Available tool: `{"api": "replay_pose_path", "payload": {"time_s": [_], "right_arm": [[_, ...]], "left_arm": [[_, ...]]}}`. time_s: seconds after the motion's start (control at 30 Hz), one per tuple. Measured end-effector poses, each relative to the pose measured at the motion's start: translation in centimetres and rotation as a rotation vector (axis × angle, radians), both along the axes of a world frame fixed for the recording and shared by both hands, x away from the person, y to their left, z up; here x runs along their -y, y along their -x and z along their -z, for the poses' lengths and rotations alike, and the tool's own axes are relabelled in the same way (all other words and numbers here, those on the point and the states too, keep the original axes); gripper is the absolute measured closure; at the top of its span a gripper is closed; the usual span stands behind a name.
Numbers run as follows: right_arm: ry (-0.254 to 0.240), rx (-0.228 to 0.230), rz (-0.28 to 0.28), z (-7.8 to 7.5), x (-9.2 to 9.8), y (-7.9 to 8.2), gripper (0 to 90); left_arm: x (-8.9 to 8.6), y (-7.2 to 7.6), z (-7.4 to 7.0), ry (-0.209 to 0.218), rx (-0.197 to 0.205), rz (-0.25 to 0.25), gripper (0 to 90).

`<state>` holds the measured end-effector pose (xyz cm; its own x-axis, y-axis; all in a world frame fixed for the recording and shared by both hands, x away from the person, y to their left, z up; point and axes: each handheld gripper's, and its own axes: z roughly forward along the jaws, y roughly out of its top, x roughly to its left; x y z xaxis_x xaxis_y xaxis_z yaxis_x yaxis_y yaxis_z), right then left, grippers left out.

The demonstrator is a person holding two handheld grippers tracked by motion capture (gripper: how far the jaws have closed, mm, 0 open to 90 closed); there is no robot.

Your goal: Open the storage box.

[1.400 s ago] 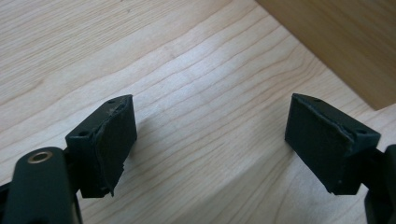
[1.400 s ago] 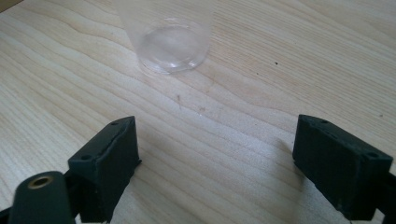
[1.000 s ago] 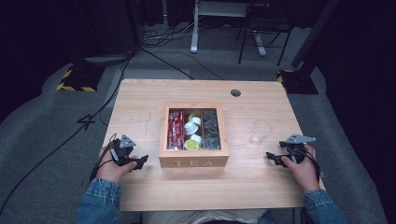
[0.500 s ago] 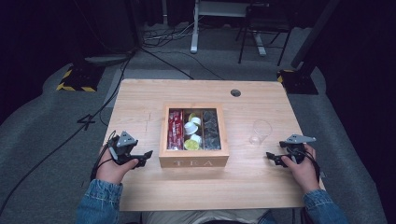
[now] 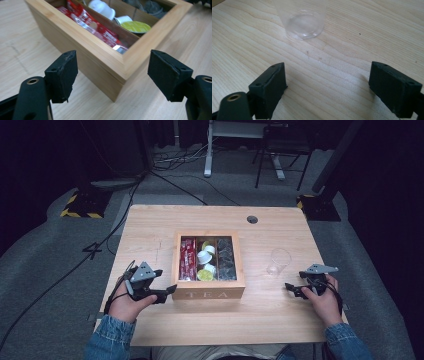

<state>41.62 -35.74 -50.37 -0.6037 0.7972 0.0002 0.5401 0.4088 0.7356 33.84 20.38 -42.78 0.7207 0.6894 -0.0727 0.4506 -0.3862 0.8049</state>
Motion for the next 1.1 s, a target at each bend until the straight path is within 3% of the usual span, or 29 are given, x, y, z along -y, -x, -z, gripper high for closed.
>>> {"api": "replay_pose_path", "payload": {"time_s": [0.1,0.37,0.47,0.53,0.77,0.9,1.1], "right_arm": [[0.000,0.000,0.000,0.0,0.0,0.0,14.2],[0.000,0.000,0.000,0.0,0.0,0.0,14.3],[-0.001,-0.001,0.000,0.0,0.0,0.0,14.3],[0.000,-0.001,-0.001,0.0,0.0,0.0,14.2],[0.000,-0.001,-0.001,0.0,0.0,0.0,14.2],[0.000,-0.001,-0.001,0.0,0.0,0.0,14.2],[0.000,-0.001,-0.001,0.0,0.0,0.0,14.2]], "left_arm": [[0.5,-0.1,0.6,-0.017,-0.046,0.026,24.7],[0.6,-0.4,1.8,-0.066,-0.073,0.015,29.9],[0.6,-0.5,2.0,-0.067,-0.086,0.016,37.3],[0.6,-0.5,2.0,-0.071,-0.086,0.020,42.5],[0.5,-0.5,1.9,-0.056,-0.098,0.033,48.3],[0.5,-0.5,1.9,-0.081,-0.093,0.038,52.1],[0.5,-0.5,1.8,-0.088,-0.093,0.037,52.4]]}}
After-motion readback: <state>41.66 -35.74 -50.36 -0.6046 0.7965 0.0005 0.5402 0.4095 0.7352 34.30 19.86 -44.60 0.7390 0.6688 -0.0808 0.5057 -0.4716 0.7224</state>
